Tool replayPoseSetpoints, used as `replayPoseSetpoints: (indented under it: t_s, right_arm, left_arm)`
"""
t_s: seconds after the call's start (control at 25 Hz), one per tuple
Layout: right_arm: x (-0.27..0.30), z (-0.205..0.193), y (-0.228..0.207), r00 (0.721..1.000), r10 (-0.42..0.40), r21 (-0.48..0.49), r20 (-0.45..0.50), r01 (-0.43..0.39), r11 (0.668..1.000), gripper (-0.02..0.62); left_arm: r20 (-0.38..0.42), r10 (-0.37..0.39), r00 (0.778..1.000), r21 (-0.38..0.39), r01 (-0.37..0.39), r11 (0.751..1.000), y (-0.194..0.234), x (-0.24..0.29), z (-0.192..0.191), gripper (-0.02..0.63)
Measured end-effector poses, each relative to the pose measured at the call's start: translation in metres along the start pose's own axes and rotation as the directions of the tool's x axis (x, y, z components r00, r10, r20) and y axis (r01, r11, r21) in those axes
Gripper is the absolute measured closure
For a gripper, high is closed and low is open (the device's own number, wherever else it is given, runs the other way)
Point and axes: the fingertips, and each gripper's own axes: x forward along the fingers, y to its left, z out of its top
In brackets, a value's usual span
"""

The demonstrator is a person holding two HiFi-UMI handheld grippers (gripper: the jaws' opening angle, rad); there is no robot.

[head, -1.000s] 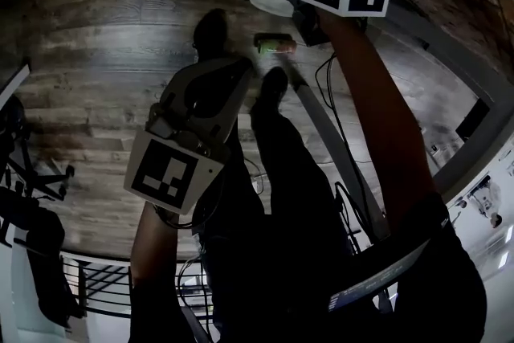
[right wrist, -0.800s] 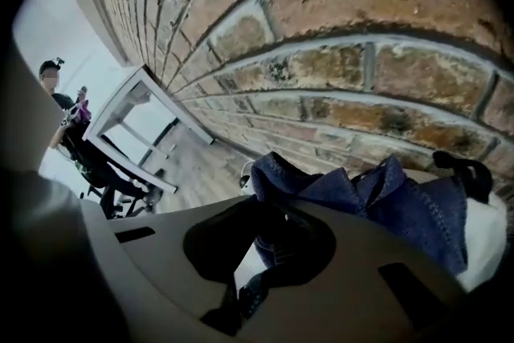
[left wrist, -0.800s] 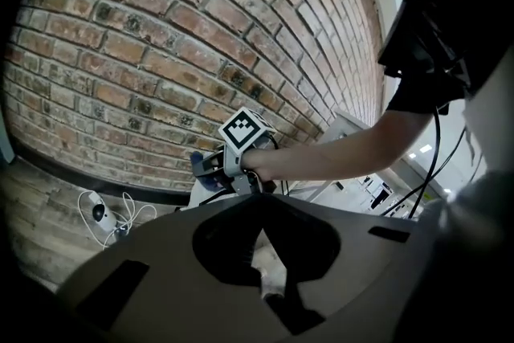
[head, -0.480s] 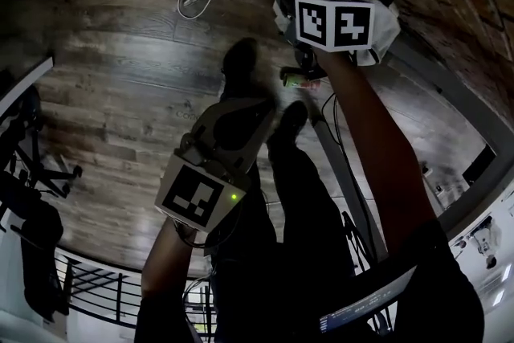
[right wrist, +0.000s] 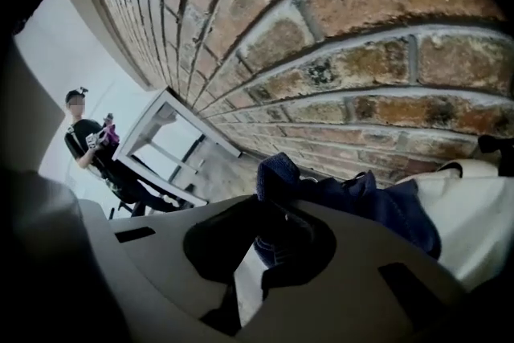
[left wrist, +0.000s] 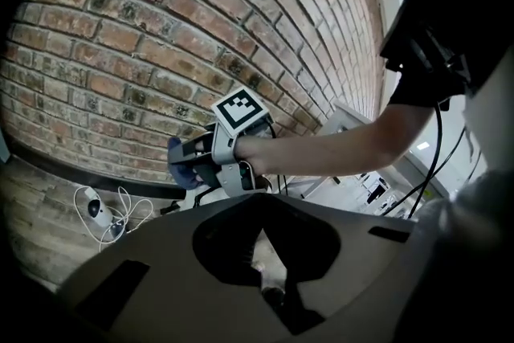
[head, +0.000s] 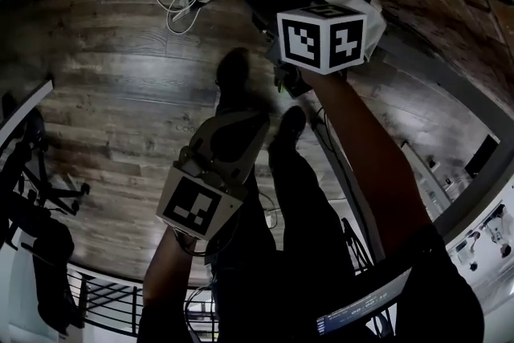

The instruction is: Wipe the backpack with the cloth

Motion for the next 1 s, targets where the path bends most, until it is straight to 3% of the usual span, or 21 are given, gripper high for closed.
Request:
replayPoseSetpoints:
  t_s: [0.08,0.32,0.6,0.84,1.0]
  right_arm:
    - [0.0,0.0,-0.002,1.0,-0.027,-0.044,-0.015,0.026,0.999,0.572]
    - [-0.031,-0.001,-0.07,0.969,-0.246,-0.062,-0.005,0.245,0.968,0.572]
    - [-0.111,0.003,-0.138,0.914,-0.406,0.034,0.023,0.405,0.914,0.572]
    - [-0.196,-0.019,-0.172,0.865,-0.5,0.201,0.049,0.482,0.853,0.572]
    - [-0.242,-0.014,-0.15,0.86,-0.487,0.304,0.151,0.428,0.851,0.572]
  left_arm:
    - [0.001,-0.004,1.0,-0.005,0.004,1.0,-0.002,0.002,0.003,0.609]
    - [0.001,0.013,1.0,-0.028,-0.013,1.0,0.004,-0.001,-0.002,0.609]
    - [-0.002,0.015,1.0,0.018,-0.015,1.0,-0.007,-0.002,0.009,0.609]
    - [0.014,-0.009,1.0,0.118,0.007,0.993,-0.036,0.008,0.035,0.609]
    - [0.023,-0.008,1.0,0.156,0.004,0.988,-0.062,0.007,0.053,0.609]
